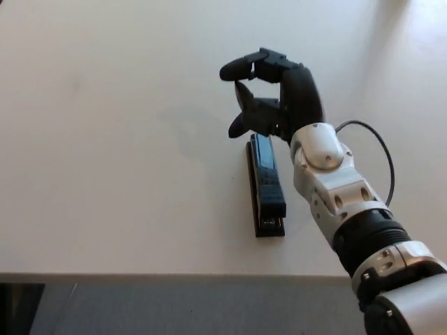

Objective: The robot uses its right hand to press on the stapler that is in the middle of the desk

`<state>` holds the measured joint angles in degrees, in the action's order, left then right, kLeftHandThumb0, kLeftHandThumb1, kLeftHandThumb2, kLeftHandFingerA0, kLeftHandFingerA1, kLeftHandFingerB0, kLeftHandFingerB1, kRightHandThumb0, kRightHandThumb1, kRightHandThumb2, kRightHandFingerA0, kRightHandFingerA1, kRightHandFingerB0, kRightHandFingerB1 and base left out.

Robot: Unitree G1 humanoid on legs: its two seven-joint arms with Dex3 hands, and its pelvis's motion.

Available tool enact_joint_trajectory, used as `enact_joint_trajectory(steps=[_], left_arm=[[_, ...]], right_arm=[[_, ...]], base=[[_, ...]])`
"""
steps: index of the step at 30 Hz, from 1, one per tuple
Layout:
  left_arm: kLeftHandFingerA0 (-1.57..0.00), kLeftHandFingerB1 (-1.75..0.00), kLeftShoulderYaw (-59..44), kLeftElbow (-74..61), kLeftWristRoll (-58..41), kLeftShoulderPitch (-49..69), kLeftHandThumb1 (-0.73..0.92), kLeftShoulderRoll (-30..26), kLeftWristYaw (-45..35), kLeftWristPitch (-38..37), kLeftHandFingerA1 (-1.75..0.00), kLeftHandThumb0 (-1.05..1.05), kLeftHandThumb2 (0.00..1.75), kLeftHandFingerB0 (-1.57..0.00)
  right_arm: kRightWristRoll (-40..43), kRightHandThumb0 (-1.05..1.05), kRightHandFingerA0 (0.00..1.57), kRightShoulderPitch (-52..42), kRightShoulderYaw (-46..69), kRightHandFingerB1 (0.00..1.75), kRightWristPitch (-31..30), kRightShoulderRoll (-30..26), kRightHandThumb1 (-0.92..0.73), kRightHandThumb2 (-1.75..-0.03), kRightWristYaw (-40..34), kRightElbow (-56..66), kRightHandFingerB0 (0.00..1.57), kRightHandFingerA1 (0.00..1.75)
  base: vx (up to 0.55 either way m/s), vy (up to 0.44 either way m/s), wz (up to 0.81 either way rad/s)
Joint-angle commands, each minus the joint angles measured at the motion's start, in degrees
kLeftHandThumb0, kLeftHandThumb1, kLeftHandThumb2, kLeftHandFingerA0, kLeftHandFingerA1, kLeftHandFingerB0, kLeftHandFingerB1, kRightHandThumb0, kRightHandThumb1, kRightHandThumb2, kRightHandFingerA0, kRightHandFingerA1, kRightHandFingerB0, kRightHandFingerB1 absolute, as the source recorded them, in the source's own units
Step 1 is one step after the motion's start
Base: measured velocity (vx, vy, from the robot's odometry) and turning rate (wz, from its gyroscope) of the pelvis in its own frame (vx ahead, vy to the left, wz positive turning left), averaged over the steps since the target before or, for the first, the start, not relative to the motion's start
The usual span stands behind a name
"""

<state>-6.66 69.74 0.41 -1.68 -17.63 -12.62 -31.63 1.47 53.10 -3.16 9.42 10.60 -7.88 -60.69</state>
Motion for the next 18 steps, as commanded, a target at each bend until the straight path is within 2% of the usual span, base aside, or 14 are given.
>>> enact_joint_trajectory(steps=[1,4,6,8,9,11,12,15,17,18], left_arm=[[-0.25,-0.29,0.0,-0.1,0.3,-1.0,0.86,-0.2,0.3,-0.1,-0.34,-0.77,0.67,-0.23],[-0.24,-0.29,0.2,0.1,0.6,-1.7,0.89,-0.1,0.2,0.4,-0.34,-0.76,0.67,-0.23],[-0.24,-0.29,0.0,0.1,0.3,-2.0,0.89,0.2,0.0,0.8,-0.34,-0.76,0.67,-0.23],[-0.26,-0.3,0.3,0.2,0.7,-1.6,0.88,0.2,0.3,-0.1,-0.34,-0.79,0.67,-0.23],[-0.26,-0.3,0.3,0.1,0.7,-1.4,0.88,0.1,0.4,-0.3,-0.34,-0.78,0.67,-0.24],[-0.25,-0.29,0.7,0.3,1.3,-1.4,0.9,-0.2,0.6,-0.2,-0.33,-0.79,0.68,-0.23],[-0.26,-0.29,0.6,0.5,1.1,-1.6,0.89,-0.2,0.5,-0.3,-0.33,-0.8,0.67,-0.24],[-0.27,-0.29,0.6,0.4,1.1,-2.0,0.84,-0.1,0.6,-0.2,-0.35,-0.83,0.68,-0.23],[-0.26,-0.3,0.5,0.4,1.0,-2.1,0.88,0.3,0.5,-0.4,-0.35,-0.81,0.67,-0.24],[-0.26,-0.3,0.1,0.3,0.4,-2.3,0.87,0.6,0.0,-0.3,-0.34,-0.79,0.66,-0.24]], right_arm=[[-2.1,-0.16,1.16,-2.2,-0.3,1.21,3.7,1.5,-0.8,-0.64,-1.2,-2.3,0.72,1.28],[-3.2,-0.15,1.11,-3.1,-1.0,1.26,4.4,2.5,-0.82,-0.67,-1.3,-3.4,0.69,1.22],[-3.1,-0.17,1.14,-3.2,-1.0,1.31,3.7,2.6,-0.82,-0.65,-0.5,-4.6,0.7,1.2],[-3.5,-0.19,1.14,-3.9,-1.1,1.31,2.4,2.8,-0.82,-0.64,-1.5,-5.8,0.69,1.27],[-2.8,-0.18,1.12,-4.5,-0.5,1.34,2.2,3.0,-0.82,-0.66,-1.0,-6.2,0.69,1.36],[-2.6,-0.18,1.16,-6.0,0.0,1.3,2.6,2.9,-0.82,-0.71,-0.7,-6.6,0.75,1.29],[-2.5,-0.15,1.18,-6.9,0.2,1.19,3.0,2.8,-0.82,-0.71,-0.6,-7.0,0.76,1.23],[-3.4,-0.09,1.18,-8.4,-0.1,1.05,4.0,2.5,-0.82,-0.7,-1.2,-8.1,0.77,1.11],[-3.4,-0.09,1.19,-9.3,0.1,1.08,4.7,2.3,-0.82,-0.69,-0.5,-8.9,0.76,1.14],[-3.2,-0.12,1.19,-9.6,0.3,1.15,4.6,2.1,-0.8,-0.72,-0.2,-9.3,0.77,1.21]], base=[[0.0,0.0,0.0],[0.0,0.0,0.0],[0.0,0.0,0.0],[0.0,0.0,0.0],[0.0,0.0,0.0],[0.0,0.0,0.0],[0.0,0.0,0.0],[0.0,0.0,0.0],[0.0,0.0,0.0],[0.0,0.0,0.0]])
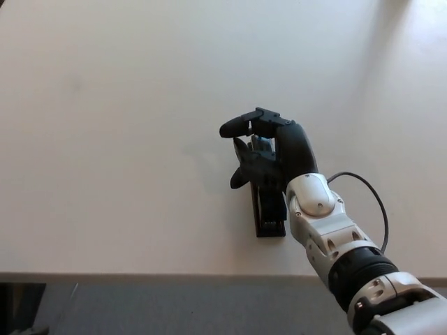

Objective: The robot uses its right hand to press on the stapler that is in the middle of the desk

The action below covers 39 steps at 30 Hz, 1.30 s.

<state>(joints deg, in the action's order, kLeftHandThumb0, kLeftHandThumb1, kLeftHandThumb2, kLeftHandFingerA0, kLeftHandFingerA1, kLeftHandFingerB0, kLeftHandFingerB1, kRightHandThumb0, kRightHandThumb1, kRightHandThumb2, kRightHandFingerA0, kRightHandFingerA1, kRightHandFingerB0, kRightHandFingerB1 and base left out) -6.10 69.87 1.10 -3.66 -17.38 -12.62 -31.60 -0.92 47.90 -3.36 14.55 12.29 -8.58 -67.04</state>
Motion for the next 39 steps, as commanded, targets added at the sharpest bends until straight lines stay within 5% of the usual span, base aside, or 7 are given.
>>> enact_joint_trajectory(steps=[1,5,11,16,26,39], left_arm=[[-0.26,-0.3,-0.3,0.2,0.0,-0.3,0.88,0.3,0.3,-0.4,-0.34,-0.79,0.67,-0.25],[-0.24,-0.29,-0.3,-0.1,0.0,-0.2,0.88,0.2,0.2,-0.4,-0.32,-0.79,0.67,-0.23],[-0.26,-0.29,-0.2,0.0,0.2,1.5,0.88,0.4,0.5,-0.9,-0.34,-0.78,0.67,-0.24],[-0.26,-0.3,-0.4,0.3,0.0,10.6,0.89,1.0,0.2,-3.9,-0.34,-0.78,0.67,-0.24],[-0.28,-0.31,0.2,0.3,1.5,20.2,0.85,1.0,3.2,-6.6,-0.33,-0.73,0.66,-0.27],[-0.26,-0.3,0.3,0.2,1.6,19.8,0.85,0.5,2.5,-6.6,-0.34,-0.76,0.66,-0.25]], right_arm=[[-0.8,-0.14,1.18,-4.7,0.7,1.16,-1.1,0.4,-0.82,-0.64,0.2,-3.3,0.73,1.25],[0.1,-0.09,1.13,-6.7,2.0,1.38,0.5,-0.2,-0.77,-0.73,2.2,-4.3,0.71,1.42],[-0.8,-0.1,1.17,-10.7,2.3,1.27,1.3,-0.2,-0.81,-0.74,2.5,-5.3,0.69,1.32],[-1.8,-0.07,1.17,-21.2,0.5,1.4,3.5,1.6,-0.74,-0.78,2.5,-6.2,0.74,1.36],[-2.2,-0.07,1.04,-34.4,-0.3,1.33,5.9,2.3,-0.75,-0.77,2.9,-9.1,0.74,1.5],[-2.3,-0.17,1.07,-36.2,-0.5,1.32,6.1,1.4,-0.77,-0.71,1.7,-10.3,0.76,1.35]], base=[[0.0,0.0,0.0],[0.0,0.0,0.0],[0.0,0.0,0.0],[0.0,0.0,0.0],[0.0,0.0,0.0],[0.0,0.0,0.0]])
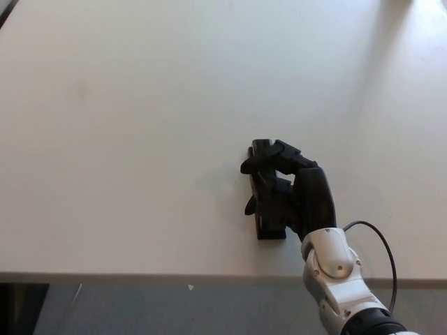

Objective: The robot uses its right hand to press on the stapler that is in the middle of the desk

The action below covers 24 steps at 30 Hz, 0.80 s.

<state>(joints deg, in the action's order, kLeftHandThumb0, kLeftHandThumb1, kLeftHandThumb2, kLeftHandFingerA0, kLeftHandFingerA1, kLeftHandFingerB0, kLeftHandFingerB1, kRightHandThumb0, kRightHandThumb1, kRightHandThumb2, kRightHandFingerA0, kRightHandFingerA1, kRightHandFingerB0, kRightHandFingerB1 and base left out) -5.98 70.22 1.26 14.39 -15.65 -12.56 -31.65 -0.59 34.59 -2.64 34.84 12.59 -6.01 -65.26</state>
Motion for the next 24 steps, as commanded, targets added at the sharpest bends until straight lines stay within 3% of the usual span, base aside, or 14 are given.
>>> enact_joint_trajectory(steps=[1,2,3,6,7,8,9,14,15,16,19,21,22,24], left_arm=[[-0.26,-0.3,0.2,-0.2,1.4,1.5,0.85,-1.2,2.5,-6.4,-0.34,-0.76,0.66,-0.25],[-0.27,-0.31,0.1,-0.5,1.3,1.4,0.84,-1.0,2.7,-6.7,-0.34,-0.75,0.66,-0.26],[-0.25,-0.3,-1.9,0.6,-1.9,0.2,0.86,-0.5,-3.3,-6.0,-0.33,-0.72,0.66,-0.23],[-0.25,-0.3,-2.1,-0.6,-2.2,-1.4,0.86,0.1,-2.9,-7.4,-0.34,-0.73,0.66,-0.25],[-0.24,-0.31,-2.1,-0.7,-2.2,-3.0,0.85,0.1,-2.8,-6.2,-0.35,-0.72,0.66,-0.23],[-0.31,-0.31,-2.3,-1.9,-2.7,-2.9,0.85,0.2,-3.3,-7.2,-0.32,-0.73,0.66,-0.28],[-0.24,-0.3,-2.5,-1.7,-2.8,-3.8,0.86,0.2,-3.4,-6.9,-0.35,-0.73,0.66,-0.23],[-0.31,-0.3,-2.4,-0.4,-1.4,-9.1,0.85,-0.4,-1.4,-5.1,-0.35,-0.72,0.66,-0.28],[-0.35,-0.3,-0.9,-2.4,0.9,-10.4,0.85,-0.4,3.7,-0.8,-0.33,-0.74,0.66,-0.31],[-0.33,-0.3,-0.8,-2.6,1.1,-9.5,0.89,-0.9,2.9,-4.0,-0.35,-0.74,0.67,-0.27],[-0.27,-0.3,-1.1,-2.8,0.3,-11.0,0.89,-1.1,0.6,-3.2,-0.36,-0.78,0.67,-0.24],[-0.25,-0.29,-2.1,-2.5,-1.1,-12.3,0.89,-1.1,-1.2,-2.8,-0.34,-0.78,0.67,-0.23],[-0.27,-0.29,-1.9,-2.6,-0.8,-12.6,0.9,-1.1,-0.8,-2.9,-0.36,-0.8,0.67,-0.23],[-0.26,-0.29,-2.3,-2.8,-1.2,-13.7,0.88,-1.1,-1.2,-2.3,-0.35,-0.73,0.67,-0.23]], right_arm=[[-2.7,-0.17,1.07,-22.4,-1.3,1.32,-14.3,1.0,-0.77,-0.71,-1.1,-12.0,0.76,1.35],[-2.2,-0.14,1.07,-22.0,-0.9,1.3,-14.1,1.0,-0.77,-0.75,-0.4,-11.9,0.76,1.38],[-1.5,-0.13,1.09,-20.8,-0.3,1.25,-14.4,1.1,-0.78,-0.73,-0.1,-11.6,0.77,1.37],[-0.7,-0.06,1.06,-16.3,0.4,1.31,-14.6,0.6,-0.75,-0.82,0.6,-10.3,0.76,1.45],[0.6,-0.11,1.04,-14.4,1.6,1.27,-14.9,0.6,-0.77,-0.72,1.3,-10.0,0.79,1.51],[0.0,-0.09,1.14,-12.6,1.2,1.35,-14.7,0.2,-0.71,-0.92,1.5,-9.5,0.78,1.41],[-0.2,-0.07,1.08,-11.1,1.1,1.31,-14.3,0.0,-0.75,-0.79,1.2,-9.1,0.77,1.51],[1.1,-0.09,1.1,-3.1,2.6,1.3,-14.5,-0.7,-0.76,-0.75,1.6,-7.0,0.76,1.45],[1.5,-0.13,1.16,1.2,3.0,1.22,-14.0,-1.4,-0.78,-0.74,0.7,-4.0,0.8,1.23],[2.5,-0.12,1.16,3.0,3.7,1.23,-13.6,-1.7,-0.76,-0.79,1.6,-2.4,0.8,1.24],[3.9,-0.18,1.19,6.9,5.0,1.25,-14.5,-3.2,-0.77,-0.78,2.4,1.2,0.79,1.25],[3.9,-0.11,1.17,9.0,5.7,1.23,-9.4,-5.2,-0.76,-0.82,3.8,4.2,0.8,1.34],[5.2,-0.13,1.17,9.6,6.5,1.23,-11.1,-5.7,-0.72,-0.87,5.3,6.6,0.81,1.34],[6.9,-0.14,1.18,11.3,7.9,1.28,-13.1,-7.4,-0.74,-0.79,7.4,11.2,0.76,1.39]], base=[[0.0,0.0,0.0],[0.0,0.0,0.0],[0.0,0.0,0.0],[0.0,0.0,0.0],[0.0,0.0,0.0],[0.0,0.0,0.0],[0.0,0.0,0.0],[0.0,0.0,0.0],[0.0,0.0,0.0],[0.0,0.0,0.0],[0.0,0.0,0.0],[0.0,0.0,0.0],[0.0,0.0,0.0],[0.0,0.0,0.0]])
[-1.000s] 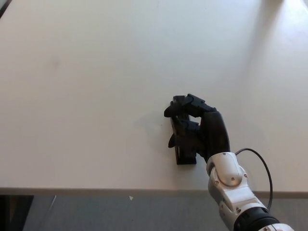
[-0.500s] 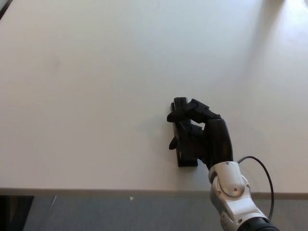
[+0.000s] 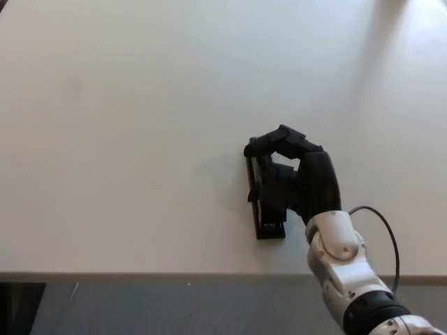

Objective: The robot uses its right hand to press on the stapler that is in the middle of the desk

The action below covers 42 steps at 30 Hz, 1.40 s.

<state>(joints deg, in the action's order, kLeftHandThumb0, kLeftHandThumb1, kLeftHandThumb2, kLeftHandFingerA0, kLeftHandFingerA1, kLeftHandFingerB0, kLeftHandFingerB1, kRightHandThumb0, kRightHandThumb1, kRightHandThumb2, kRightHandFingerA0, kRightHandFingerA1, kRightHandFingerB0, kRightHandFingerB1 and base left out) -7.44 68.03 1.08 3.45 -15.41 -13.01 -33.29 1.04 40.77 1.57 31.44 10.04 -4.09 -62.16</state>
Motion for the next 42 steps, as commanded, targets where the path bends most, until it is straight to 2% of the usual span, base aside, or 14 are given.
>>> enact_joint_trajectory(steps=[1,6,10,12,15,19,21,26,31,36,37,39,40,42], left_arm=[[-0.26,-0.29,-0.9,-0.5,-1.1,-3.1,0.88,-1.3,-0.8,-0.4,-0.35,-0.73,0.67,-0.23],[-0.25,-0.29,-1.2,-0.1,-0.9,-5.8,0.89,-1.7,-0.4,0.5,-0.34,-0.79,0.67,-0.23],[-0.26,-0.29,-1.7,0.4,-1.1,-7.1,0.88,-2.0,-0.2,1.4,-0.34,-0.78,0.67,-0.23],[-0.3,-0.3,-1.8,0.4,-0.8,-7.1,0.87,-2.1,0.3,0.9,-0.36,-0.79,0.67,-0.27],[-0.29,-0.3,-2.2,0.7,-0.9,-7.2,0.87,-1.9,1.0,-0.2,-0.37,-0.78,0.66,-0.27],[-0.29,-0.29,-1.8,1.2,0.0,-7.7,0.9,-2.5,1.5,0.8,-0.35,-0.79,0.68,-0.24],[-0.32,-0.3,-2.2,1.1,-0.3,-7.7,0.89,-2.8,1.9,0.7,-0.35,-0.81,0.67,-0.28],[-0.29,-0.29,-2.5,1.4,-0.5,-8.6,0.9,-3.4,1.7,1.9,-0.34,-0.81,0.68,-0.24],[-0.28,-0.3,-2.9,1.4,-0.7,-8.8,0.89,-3.6,1.1,1.8,-0.34,-0.82,0.67,-0.24],[-0.28,-0.29,-3.1,1.6,-0.6,-9.6,0.89,-4.3,1.3,2.6,-0.34,-0.83,0.67,-0.24],[-0.27,-0.28,-3.1,1.6,-0.7,-9.7,0.9,-4.3,1.0,2.8,-0.34,-0.82,0.68,-0.23],[-0.26,-0.28,-3.5,1.8,-1.2,-9.9,0.89,-4.2,-0.1,2.8,-0.34,-0.8,0.67,-0.23],[-0.25,-0.28,-3.4,1.8,-1.0,-9.8,0.89,-4.2,0.0,2.8,-0.34,-0.8,0.67,-0.22],[-0.28,-0.29,-3.0,1.8,-0.3,-9.8,0.89,-4.4,1.1,2.7,-0.34,-0.81,0.67,-0.24]], right_arm=[[5.6,-0.14,1.18,5.4,4.1,1.28,-10.1,-5.2,-0.74,-0.79,6.2,9.0,0.76,1.39],[3.1,-0.18,1.21,7.8,5.1,1.21,-14.2,-12.1,-0.75,-0.82,4.9,18.3,0.75,1.23],[6.0,-0.09,1.22,6.9,8.5,1.28,-17.0,-18.5,-0.69,-0.91,7.3,26.1,0.81,1.39],[7.3,-0.14,1.19,5.3,10.9,1.36,-18.7,-22.9,-0.78,-0.72,8.8,29.0,0.74,1.36],[10.4,-0.15,1.1,4.1,15.0,1.28,-19.0,-28.5,-0.81,-0.69,12.2,28.0,0.69,1.38],[11.6,-0.05,1.2,1.9,20.1,1.2,-15.8,-36.2,-0.76,-0.88,14.9,23.2,0.75,1.31],[13.6,-0.13,1.29,-3.5,25.8,1.08,-16.1,-41.6,-0.54,-1.09,14.8,25.4,0.93,1.2],[16.5,-0.2,1.31,-15.0,36.3,1.12,-17.7,-48.1,-0.48,-1.16,15.4,27.8,0.97,1.21],[15.7,-0.29,1.31,-27.7,45.3,1.12,-12.8,-51.6,-0.54,-1.09,13.1,23.3,0.93,1.05],[14.0,-0.27,1.35,-37.6,48.9,1.11,-8.3,-50.9,-0.55,-1.11,9.5,12.1,1.01,1.23],[13.3,-0.29,1.35,-39.1,48.7,1.33,-7.8,-50.8,-0.65,-0.93,7.9,8.3,0.89,1.2],[15.2,-0.22,1.37,-41.0,49.8,1.13,-5.7,-49.7,-0.56,-1.13,9.8,2.8,1.0,1.28],[15.1,-0.24,1.33,-41.8,49.6,1.35,-5.1,-49.5,-0.6,-1.02,10.1,1.1,0.87,1.32],[12.1,-0.26,1.36,-44.3,47.0,1.14,-6.1,-48.2,-0.54,-1.12,5.3,-3.0,1.03,1.26]], base=[[0.0,0.0,0.0],[0.0,0.0,0.0],[0.0,0.0,0.0],[0.0,0.0,0.0],[0.0,0.0,0.0],[0.0,0.0,0.0],[0.0,0.0,0.0],[0.0,0.0,0.0],[0.0,0.0,0.0],[0.0,0.0,0.0],[0.0,0.0,0.0],[0.0,0.0,0.0],[0.0,0.0,0.0],[0.0,0.0,0.0]])
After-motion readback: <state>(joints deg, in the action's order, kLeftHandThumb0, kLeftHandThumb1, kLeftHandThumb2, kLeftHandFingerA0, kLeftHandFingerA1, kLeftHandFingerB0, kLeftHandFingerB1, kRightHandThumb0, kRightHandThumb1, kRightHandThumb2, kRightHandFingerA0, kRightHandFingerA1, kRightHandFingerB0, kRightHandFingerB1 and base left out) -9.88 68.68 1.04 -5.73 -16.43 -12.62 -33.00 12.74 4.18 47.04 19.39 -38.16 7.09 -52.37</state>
